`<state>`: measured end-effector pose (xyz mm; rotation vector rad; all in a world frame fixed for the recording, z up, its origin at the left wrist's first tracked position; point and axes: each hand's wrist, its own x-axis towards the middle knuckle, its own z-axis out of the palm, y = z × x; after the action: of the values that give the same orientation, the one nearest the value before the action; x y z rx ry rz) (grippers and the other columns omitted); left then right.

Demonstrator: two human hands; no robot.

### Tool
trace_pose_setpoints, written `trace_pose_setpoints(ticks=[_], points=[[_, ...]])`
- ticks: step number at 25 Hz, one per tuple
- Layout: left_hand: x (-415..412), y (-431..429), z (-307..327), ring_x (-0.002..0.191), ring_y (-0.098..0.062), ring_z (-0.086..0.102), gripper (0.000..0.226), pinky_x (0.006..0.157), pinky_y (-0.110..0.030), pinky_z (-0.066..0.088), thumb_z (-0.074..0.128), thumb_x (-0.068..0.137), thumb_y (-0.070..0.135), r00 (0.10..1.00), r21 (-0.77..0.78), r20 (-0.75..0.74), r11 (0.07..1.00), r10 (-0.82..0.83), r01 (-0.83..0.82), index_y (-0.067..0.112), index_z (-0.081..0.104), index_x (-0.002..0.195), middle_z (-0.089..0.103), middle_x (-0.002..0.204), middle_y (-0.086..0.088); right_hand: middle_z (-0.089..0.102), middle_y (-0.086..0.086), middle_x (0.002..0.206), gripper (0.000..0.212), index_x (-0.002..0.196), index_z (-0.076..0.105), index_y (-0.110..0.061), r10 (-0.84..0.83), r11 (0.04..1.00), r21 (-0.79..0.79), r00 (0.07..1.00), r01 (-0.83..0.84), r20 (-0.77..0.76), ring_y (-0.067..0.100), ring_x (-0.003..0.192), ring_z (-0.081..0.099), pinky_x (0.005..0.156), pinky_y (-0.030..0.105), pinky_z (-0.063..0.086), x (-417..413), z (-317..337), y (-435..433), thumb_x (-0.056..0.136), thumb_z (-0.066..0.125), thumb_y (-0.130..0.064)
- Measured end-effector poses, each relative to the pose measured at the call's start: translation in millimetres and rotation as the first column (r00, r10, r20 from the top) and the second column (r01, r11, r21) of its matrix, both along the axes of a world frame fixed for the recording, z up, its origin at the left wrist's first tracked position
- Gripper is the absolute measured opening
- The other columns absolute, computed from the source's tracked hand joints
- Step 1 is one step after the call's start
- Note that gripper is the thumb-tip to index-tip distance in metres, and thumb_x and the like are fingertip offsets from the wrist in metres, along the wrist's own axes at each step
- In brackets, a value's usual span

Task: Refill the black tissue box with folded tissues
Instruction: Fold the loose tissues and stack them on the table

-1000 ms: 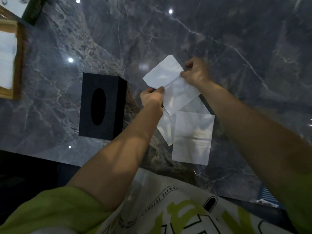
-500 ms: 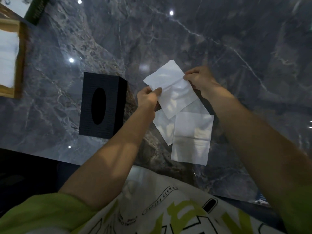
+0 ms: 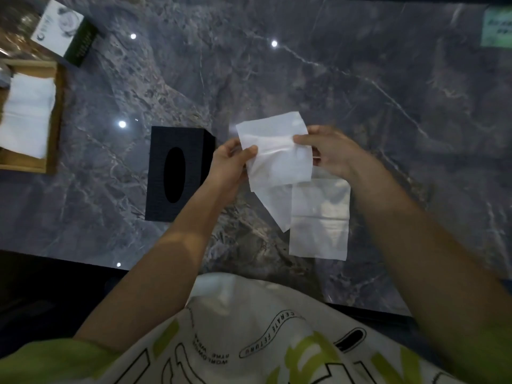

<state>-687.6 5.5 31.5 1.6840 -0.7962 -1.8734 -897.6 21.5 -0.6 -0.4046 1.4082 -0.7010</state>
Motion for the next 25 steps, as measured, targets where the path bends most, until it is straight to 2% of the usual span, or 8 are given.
trace_pose_setpoints(ticks=[4, 7, 9, 12, 15, 19, 22, 25], points=[[20, 9, 10, 0.083, -0.02, 0.066, 0.017, 0.077, -0.037, 0.057, 0.061, 0.093, 0.006, 0.999, -0.061, 0.035, 0.998, -0.033, 0.035, 0.006, 0.06, 0.109, 0.067, 0.096, -0.008, 0.076, -0.002, 0.095, 0.013, 0.104, 0.069, -0.016, -0.016, 0.989, -0.147, 0.998, 0.024, 0.056, 0.013, 0.085, 0.073, 0.068, 0.022, 0.056, 19, 14, 23, 0.091, 0.066, -0.018], [40, 15, 18, 0.076, -0.014, 0.068, 0.013, 0.071, -0.032, 0.057, 0.06, 0.093, 0.006, 0.999, -0.105, 0.007, 0.993, -0.048, 0.048, 0.009, 0.062, 0.105, 0.068, 0.09, -0.005, 0.075, -0.004, 0.099, 0.016, 0.102, 0.071, -0.022, 0.013, 0.973, -0.231, 0.994, 0.012, 0.106, 0.016, 0.092, 0.073, 0.074, 0.026, 0.057, 35, 24, 37, 0.09, 0.068, -0.013], [55, 17, 22, 0.076, -0.012, 0.069, 0.015, 0.07, -0.028, 0.059, 0.059, 0.093, 0.005, 0.999, -0.112, -0.019, 0.993, -0.047, 0.045, 0.008, 0.062, 0.108, 0.069, 0.092, -0.005, 0.075, -0.004, 0.1, 0.022, 0.108, 0.069, -0.019, 0.015, 0.966, -0.259, 0.994, 0.013, 0.106, 0.018, 0.095, 0.072, 0.077, 0.031, 0.059, 50, 31, 44, 0.09, 0.066, -0.007], [85, 16, 24, 0.084, -0.012, 0.071, 0.021, 0.073, -0.026, 0.059, 0.059, 0.093, 0.004, 0.993, -0.119, -0.078, 0.99, -0.083, 0.074, 0.005, 0.06, 0.114, 0.071, 0.097, -0.004, 0.072, 0.004, 0.11, 0.032, 0.121, 0.063, -0.008, -0.022, 0.964, -0.262, 0.998, 0.035, 0.056, 0.022, 0.098, 0.071, 0.076, 0.032, 0.058, 75, 41, 47, 0.09, 0.063, -0.002], [126, 15, 22, 0.094, -0.016, 0.071, 0.021, 0.076, -0.026, 0.058, 0.062, 0.092, 0.006, 0.983, -0.126, -0.124, 0.985, -0.134, 0.118, 0.008, 0.063, 0.113, 0.074, 0.099, -0.003, 0.069, 0.011, 0.115, 0.033, 0.124, 0.059, -0.003, -0.059, 0.971, -0.235, 0.998, 0.054, -0.015, 0.023, 0.097, 0.071, 0.076, 0.031, 0.059, 108, 53, 47, 0.092, 0.062, -0.001], [180, 11, 20, 0.094, -0.017, 0.072, 0.019, 0.076, -0.025, 0.058, 0.065, 0.089, 0.004, 0.976, -0.131, -0.139, 0.98, -0.169, 0.151, 0.016, 0.068, 0.104, 0.076, 0.093, -0.001, 0.07, 0.005, 0.112, 0.029, 0.122, 0.061, -0.008, -0.105, 0.973, -0.209, 0.994, 0.097, -0.029, 0.016, 0.094, 0.073, 0.075, 0.027, 0.06, 161, 71, 50, 0.093, 0.061, -0.002], [213, 5, 20, 0.093, -0.017, 0.073, 0.018, 0.076, -0.024, 0.058, 0.065, 0.089, 0.003, 0.972, -0.136, -0.155, 0.979, -0.175, 0.155, 0.016, 0.069, 0.1, 0.077, 0.094, 0.0, 0.071, 0.005, 0.112, 0.023, 0.112, 0.065, -0.016, -0.116, 0.978, -0.181, 0.99, 0.1, -0.079, 0.019, 0.096, 0.072, 0.08, 0.031, 0.06, 195, 80, 49, 0.093, 0.061, -0.003], [243, -2, 19, 0.091, -0.017, 0.073, 0.018, 0.077, -0.028, 0.06, 0.066, 0.088, 0.003, 0.963, -0.141, -0.173, 0.973, -0.207, 0.184, 0.018, 0.071, 0.097, 0.077, 0.094, 0.002, 0.07, 0.007, 0.11, 0.022, 0.11, 0.064, -0.015, -0.133, 0.978, -0.179, 0.985, 0.111, -0.114, 0.019, 0.094, 0.072, 0.08, 0.03, 0.06, 224, 85, 50, 0.093, 0.06, -0.001]])
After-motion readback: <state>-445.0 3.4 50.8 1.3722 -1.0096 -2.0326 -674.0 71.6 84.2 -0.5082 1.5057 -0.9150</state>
